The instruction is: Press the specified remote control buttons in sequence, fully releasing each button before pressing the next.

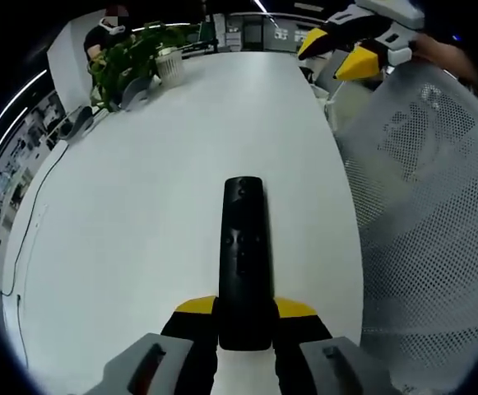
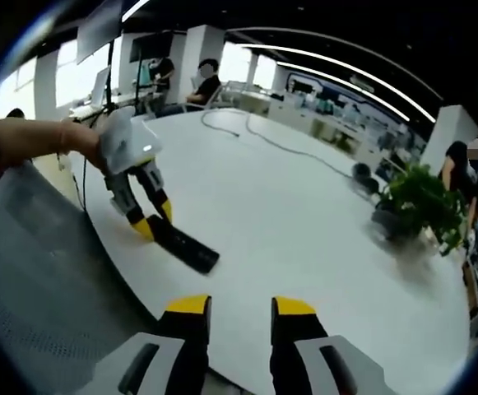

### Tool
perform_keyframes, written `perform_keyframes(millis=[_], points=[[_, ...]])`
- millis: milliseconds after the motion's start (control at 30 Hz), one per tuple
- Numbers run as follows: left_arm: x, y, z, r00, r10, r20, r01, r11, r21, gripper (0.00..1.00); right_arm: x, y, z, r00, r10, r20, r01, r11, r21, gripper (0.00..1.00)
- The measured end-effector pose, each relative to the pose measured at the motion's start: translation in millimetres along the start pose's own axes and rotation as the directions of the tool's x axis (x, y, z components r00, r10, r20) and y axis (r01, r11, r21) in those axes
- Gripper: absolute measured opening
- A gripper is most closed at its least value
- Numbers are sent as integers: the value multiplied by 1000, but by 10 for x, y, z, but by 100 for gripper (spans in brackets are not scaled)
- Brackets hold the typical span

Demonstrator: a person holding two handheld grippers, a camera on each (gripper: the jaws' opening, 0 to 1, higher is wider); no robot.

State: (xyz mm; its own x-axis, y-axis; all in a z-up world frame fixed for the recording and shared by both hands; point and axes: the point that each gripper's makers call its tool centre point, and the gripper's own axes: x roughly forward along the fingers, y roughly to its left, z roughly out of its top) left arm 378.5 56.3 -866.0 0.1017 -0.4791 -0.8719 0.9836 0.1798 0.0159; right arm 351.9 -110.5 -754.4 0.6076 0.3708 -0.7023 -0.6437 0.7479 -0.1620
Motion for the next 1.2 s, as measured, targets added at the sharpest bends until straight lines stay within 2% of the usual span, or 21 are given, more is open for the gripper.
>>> perform_keyframes(millis=[200,533,800,900,967,1200], points=[[-10,-60,-23,1000,5,4,-5,1000,-14,24,5,44,12,1000,27,7,-27,1000,7,18],[-28,-181,-56,1000,6,5,-6,1000,-19,24,-10,98,95,997,62,49,-63,998,20,18],[-40,-304,-71,1000,-11,-10,11,1000,9,24,0,279,180,989,139,51,-138,990,-36,15],[-45,-347,-82,1000,-19,-15,19,1000,22,24,19,376,179,982,188,31,-186,981,-55,14],[-51,-377,-90,1000,-26,-17,27,999,31,24,48,467,219,970,241,31,-239,969,-71,11],[-78,-498,-132,999,-41,-26,43,997,61,25,288,698,313,939,344,13,-341,934,-101,4]])
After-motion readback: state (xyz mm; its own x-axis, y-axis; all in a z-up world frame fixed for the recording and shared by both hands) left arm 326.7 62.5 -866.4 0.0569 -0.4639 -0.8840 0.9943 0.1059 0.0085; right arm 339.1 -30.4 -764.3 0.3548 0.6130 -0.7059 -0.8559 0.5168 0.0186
